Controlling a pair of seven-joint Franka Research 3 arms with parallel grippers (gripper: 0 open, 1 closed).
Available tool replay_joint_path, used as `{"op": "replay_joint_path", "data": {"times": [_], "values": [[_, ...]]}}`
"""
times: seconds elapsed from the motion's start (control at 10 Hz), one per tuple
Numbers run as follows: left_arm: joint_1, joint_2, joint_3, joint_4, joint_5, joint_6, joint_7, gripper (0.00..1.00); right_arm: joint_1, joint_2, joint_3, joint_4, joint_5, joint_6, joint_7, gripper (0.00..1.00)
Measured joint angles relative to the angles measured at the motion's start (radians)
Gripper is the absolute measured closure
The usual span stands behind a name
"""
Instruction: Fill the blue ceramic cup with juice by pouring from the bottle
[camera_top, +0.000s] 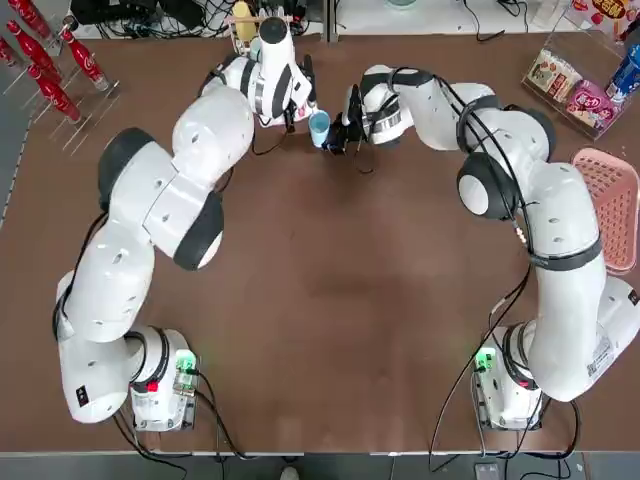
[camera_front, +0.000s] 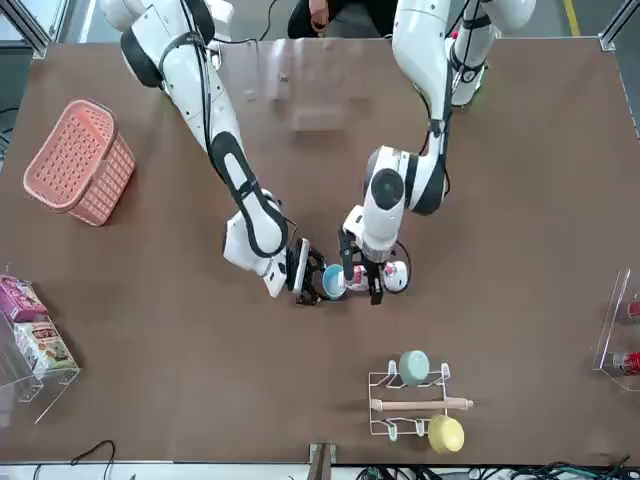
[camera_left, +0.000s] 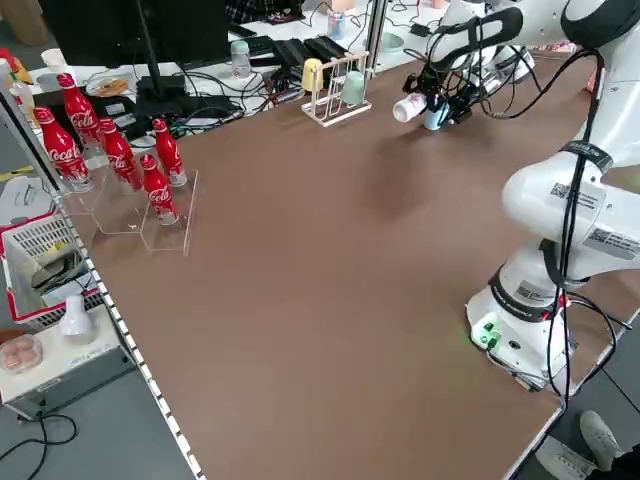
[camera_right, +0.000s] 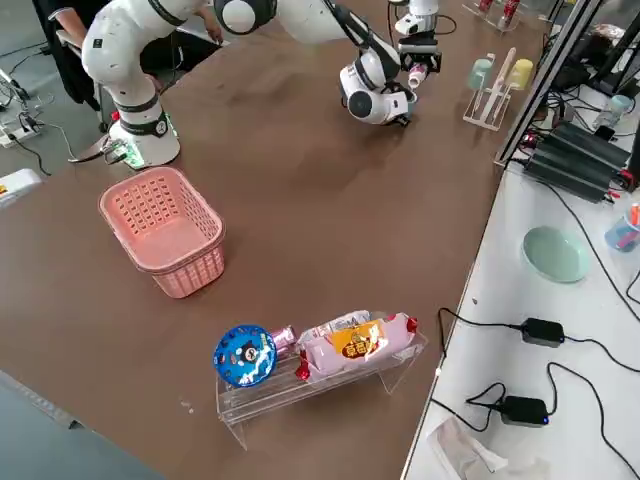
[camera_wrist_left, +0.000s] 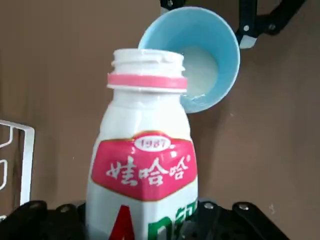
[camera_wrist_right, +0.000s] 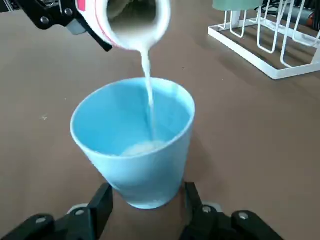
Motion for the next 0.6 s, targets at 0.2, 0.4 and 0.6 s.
{"op": "replay_joint_path", "data": {"times": [0.2,0.4,0.6], "values": [[0.000,0.000,0.000,0.000,-0.069,-0.001,0.000,0.55,0.000,0.000,0.000,0.001,0.000,0.000,0.000,0.33],[0.002,0.003,0.000,0.000,-0.136,-0.003,0.007,0.55,0.000,0.000,0.000,0.001,0.001,0.000,0.000,0.33],[0.013,0.012,0.000,0.000,-0.200,-0.004,0.045,0.55,0.000,0.000,0.000,0.003,0.001,0.000,0.000,0.33]]}}
